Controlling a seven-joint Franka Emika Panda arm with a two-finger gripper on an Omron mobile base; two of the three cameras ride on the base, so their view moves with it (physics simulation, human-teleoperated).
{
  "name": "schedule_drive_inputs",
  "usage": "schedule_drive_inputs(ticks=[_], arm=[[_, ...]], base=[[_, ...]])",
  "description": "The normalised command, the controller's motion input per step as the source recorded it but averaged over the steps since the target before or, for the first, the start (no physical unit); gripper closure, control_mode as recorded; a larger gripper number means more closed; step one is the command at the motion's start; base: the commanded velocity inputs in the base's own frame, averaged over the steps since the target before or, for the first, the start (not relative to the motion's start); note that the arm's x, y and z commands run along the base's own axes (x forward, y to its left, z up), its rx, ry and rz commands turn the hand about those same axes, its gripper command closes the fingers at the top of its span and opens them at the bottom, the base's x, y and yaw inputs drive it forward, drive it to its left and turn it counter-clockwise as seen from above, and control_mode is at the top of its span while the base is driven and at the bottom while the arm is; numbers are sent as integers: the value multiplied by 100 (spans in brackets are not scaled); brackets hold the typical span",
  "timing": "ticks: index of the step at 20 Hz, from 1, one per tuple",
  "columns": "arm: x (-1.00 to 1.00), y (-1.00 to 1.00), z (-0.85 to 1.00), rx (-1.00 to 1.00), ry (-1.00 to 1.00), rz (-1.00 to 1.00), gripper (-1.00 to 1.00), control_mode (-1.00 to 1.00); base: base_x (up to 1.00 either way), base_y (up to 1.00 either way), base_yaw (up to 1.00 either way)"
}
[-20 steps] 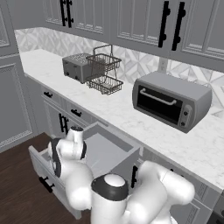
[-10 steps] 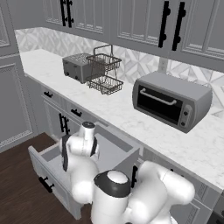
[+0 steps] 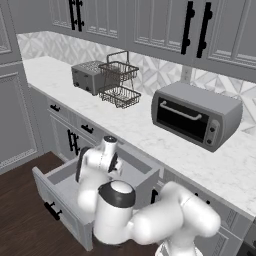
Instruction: Take a straw from the drawer in front and place it inside the glass cup on the dining counter.
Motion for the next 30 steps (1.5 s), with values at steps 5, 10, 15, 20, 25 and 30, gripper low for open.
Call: schedule_drive_inputs(ticks=[5,10,15,20,25,30], arm=[[25,-25,-35,0,7,-1,-100,-100],[13,-4,-42,0,6,0,-100,-100],[2,-3,-33,0,5,0,-100,-100],[-30,-21,-7,0,1,0,-100,-100],[-10,-6,-16,-1,0,0,-100,-100],[5,0,-22,-1,-1,0,-100,-100]], base=[[0,0,0],[0,0,0],[0,0,0],[0,0,0],[0,0,0],[0,0,0]])
